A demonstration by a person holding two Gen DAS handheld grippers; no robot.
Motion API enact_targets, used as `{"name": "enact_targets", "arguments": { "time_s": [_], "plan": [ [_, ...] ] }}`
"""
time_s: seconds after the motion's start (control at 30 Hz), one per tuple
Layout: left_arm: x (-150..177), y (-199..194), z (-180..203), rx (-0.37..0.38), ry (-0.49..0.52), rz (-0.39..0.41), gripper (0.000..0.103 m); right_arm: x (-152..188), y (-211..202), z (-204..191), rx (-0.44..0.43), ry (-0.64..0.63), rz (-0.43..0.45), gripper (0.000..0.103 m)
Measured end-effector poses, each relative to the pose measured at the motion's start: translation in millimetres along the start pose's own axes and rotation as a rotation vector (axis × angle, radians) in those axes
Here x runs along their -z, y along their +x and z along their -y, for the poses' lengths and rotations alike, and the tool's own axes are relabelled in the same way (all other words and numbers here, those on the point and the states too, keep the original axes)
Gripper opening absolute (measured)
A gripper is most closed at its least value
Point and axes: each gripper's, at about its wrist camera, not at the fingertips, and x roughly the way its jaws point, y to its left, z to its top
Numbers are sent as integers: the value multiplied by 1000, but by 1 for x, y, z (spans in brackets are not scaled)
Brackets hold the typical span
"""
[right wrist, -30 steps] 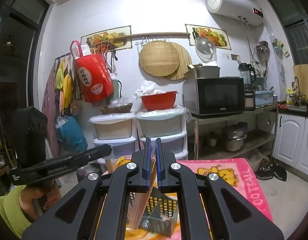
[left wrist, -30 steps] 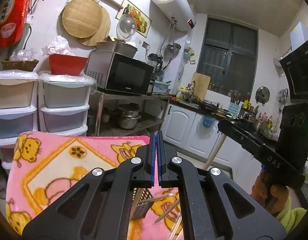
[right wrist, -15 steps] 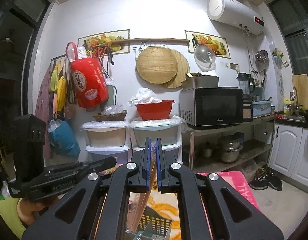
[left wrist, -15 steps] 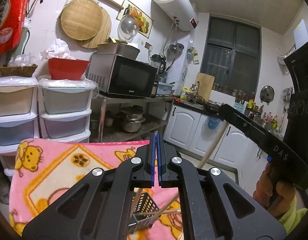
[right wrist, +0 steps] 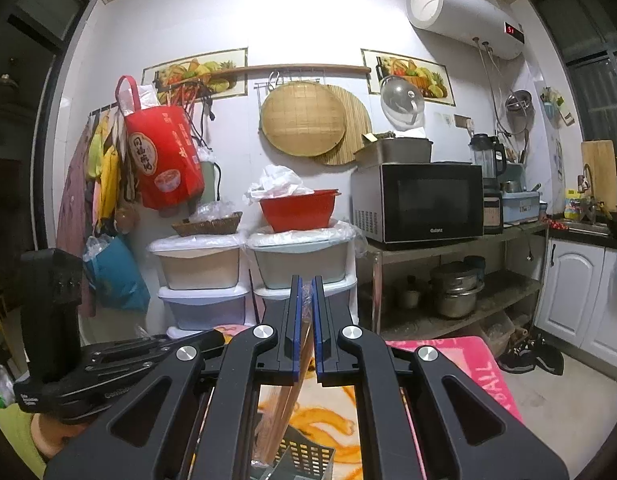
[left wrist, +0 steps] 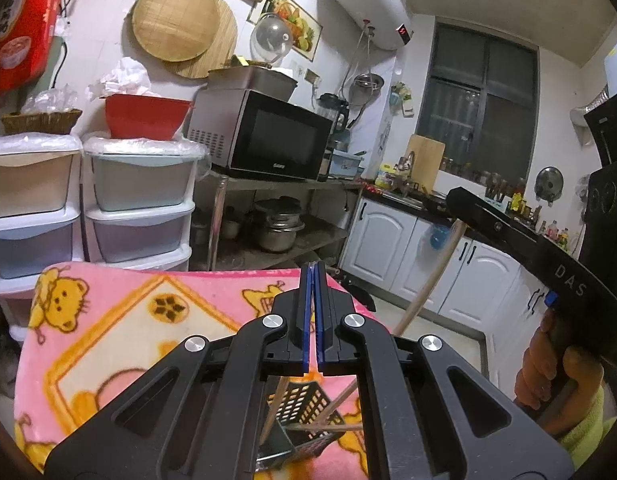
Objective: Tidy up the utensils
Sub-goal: 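Lower both held chopstick bundles down into the basket slots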
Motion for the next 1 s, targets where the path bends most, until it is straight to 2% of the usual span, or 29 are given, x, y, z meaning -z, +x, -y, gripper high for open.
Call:
{"name": "enact_targets", "arguments": {
  "time_s": [0.4,1.0],
  "plan": [
    [21,16,-11,-18,-13,-36,0,29,26,6,47,-7,-50,5],
    [54,31,-19,-35,-14,-91,0,65,48,12,66,13,-117,5]
  ]
}}
